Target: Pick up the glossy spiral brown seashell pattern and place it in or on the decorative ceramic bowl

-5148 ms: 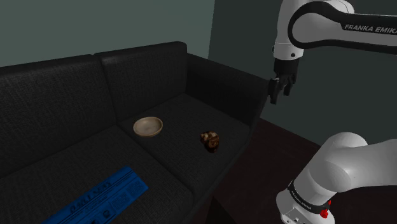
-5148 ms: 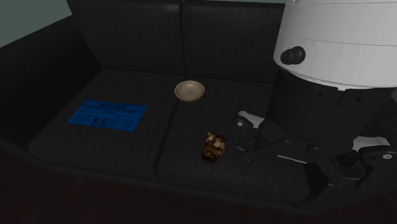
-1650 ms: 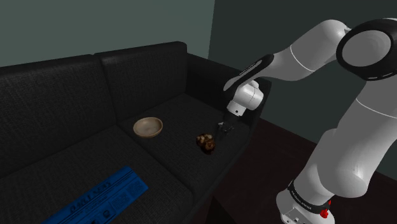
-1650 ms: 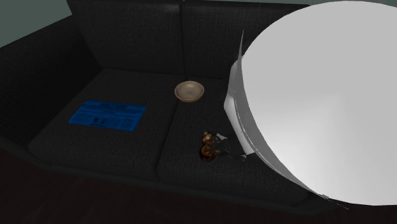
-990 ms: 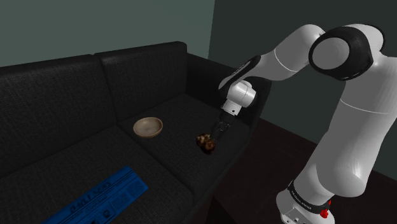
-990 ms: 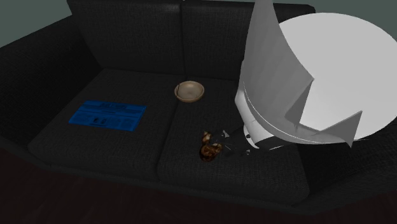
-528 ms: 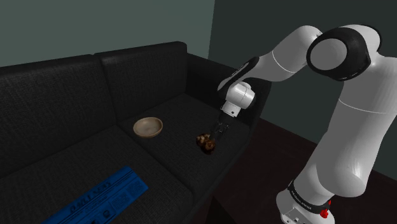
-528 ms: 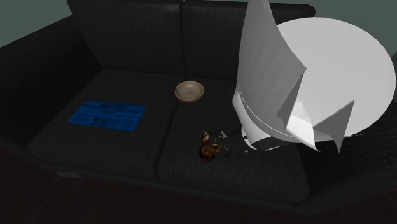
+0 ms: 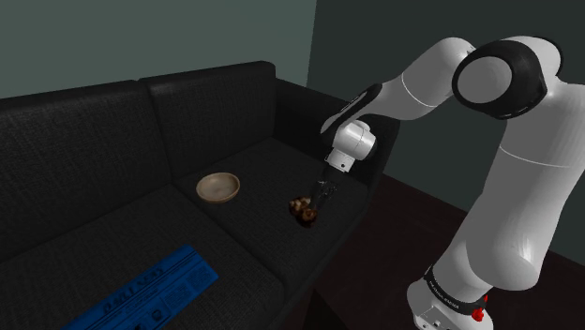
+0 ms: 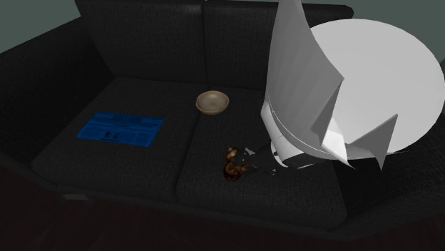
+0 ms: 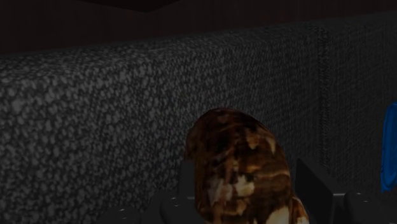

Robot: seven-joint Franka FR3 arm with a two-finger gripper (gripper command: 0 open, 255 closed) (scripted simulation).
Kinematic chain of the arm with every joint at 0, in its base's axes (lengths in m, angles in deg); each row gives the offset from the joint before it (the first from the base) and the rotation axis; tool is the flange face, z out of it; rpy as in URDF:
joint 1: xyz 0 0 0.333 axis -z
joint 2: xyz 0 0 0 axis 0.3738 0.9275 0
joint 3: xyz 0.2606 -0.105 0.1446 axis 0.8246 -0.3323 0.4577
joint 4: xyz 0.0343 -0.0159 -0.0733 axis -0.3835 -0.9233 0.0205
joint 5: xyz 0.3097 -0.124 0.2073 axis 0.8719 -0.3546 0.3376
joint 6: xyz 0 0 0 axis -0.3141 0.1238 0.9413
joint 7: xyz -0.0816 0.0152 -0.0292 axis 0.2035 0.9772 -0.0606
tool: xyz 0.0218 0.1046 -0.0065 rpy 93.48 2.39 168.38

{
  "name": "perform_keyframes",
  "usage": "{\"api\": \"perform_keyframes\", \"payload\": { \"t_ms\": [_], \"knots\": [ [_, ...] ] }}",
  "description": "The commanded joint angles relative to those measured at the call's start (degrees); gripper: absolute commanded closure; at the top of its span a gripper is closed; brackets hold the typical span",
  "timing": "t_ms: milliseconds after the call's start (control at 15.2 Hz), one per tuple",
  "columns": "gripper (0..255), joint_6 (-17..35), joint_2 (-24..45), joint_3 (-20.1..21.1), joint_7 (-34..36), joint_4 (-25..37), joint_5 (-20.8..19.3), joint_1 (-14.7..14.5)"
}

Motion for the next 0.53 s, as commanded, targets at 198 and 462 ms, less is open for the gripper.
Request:
{"api": "perform_keyframes", "payload": {
  "t_ms": [198,462],
  "knots": [
    [255,-0.2,-0.67,-0.13,0.68,-0.12,-0.58,-0.09],
    [255,-1.53,-3.82,-0.69,3.51,-0.48,-3.13,-0.29]
  ]
}}
